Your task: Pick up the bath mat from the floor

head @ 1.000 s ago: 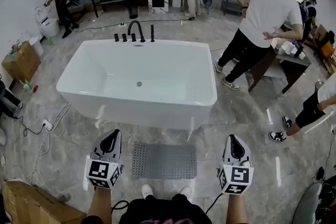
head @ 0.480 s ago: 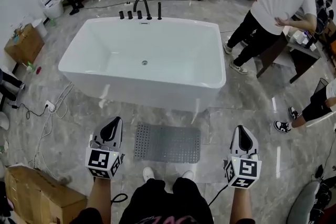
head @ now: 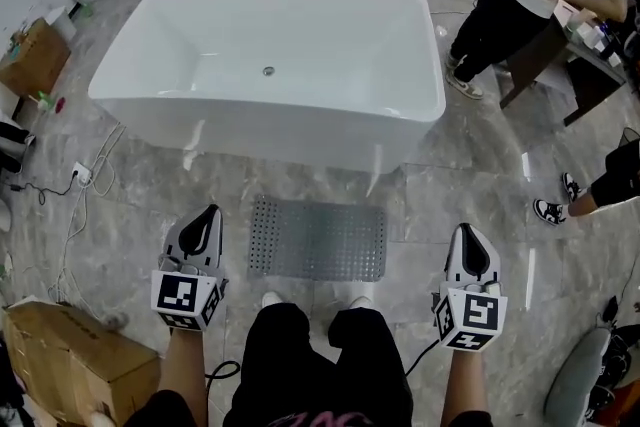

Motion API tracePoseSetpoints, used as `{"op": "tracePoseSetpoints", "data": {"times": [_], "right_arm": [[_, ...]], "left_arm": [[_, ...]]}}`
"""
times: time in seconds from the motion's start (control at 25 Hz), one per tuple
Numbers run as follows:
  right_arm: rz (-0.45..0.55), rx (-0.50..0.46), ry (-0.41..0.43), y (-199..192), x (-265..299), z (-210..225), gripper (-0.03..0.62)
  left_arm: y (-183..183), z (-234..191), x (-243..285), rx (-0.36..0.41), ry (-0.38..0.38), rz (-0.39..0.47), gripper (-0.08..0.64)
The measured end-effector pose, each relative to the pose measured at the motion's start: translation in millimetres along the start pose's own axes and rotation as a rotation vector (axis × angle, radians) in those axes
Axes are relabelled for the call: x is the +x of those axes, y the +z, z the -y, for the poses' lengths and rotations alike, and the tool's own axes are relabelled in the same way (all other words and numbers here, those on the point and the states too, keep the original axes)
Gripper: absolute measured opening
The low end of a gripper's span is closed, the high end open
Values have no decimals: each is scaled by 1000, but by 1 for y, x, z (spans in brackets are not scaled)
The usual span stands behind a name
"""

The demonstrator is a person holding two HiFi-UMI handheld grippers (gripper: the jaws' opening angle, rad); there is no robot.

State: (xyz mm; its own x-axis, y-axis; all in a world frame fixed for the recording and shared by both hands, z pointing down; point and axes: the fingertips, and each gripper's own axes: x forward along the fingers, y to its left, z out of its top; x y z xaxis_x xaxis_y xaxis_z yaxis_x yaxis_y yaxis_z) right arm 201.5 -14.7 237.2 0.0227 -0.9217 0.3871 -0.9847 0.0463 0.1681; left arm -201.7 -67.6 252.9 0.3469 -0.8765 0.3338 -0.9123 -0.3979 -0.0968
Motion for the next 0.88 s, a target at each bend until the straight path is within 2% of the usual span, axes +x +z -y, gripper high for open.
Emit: {"op": "tracePoseSetpoints", "data": {"times": [0.16, 0.56, 0.88], "right_arm": [[-20, 16, 2, -50, 28, -8, 23], [-93, -11, 3, -163, 88, -17, 23], [-137, 0, 0, -252, 136, -24, 23]], "left_arm": [[-49, -2, 20, 15, 11, -21, 8], [-165, -4, 68, 25, 35, -89, 8], [-253, 0, 112, 11, 38, -122, 8]]}}
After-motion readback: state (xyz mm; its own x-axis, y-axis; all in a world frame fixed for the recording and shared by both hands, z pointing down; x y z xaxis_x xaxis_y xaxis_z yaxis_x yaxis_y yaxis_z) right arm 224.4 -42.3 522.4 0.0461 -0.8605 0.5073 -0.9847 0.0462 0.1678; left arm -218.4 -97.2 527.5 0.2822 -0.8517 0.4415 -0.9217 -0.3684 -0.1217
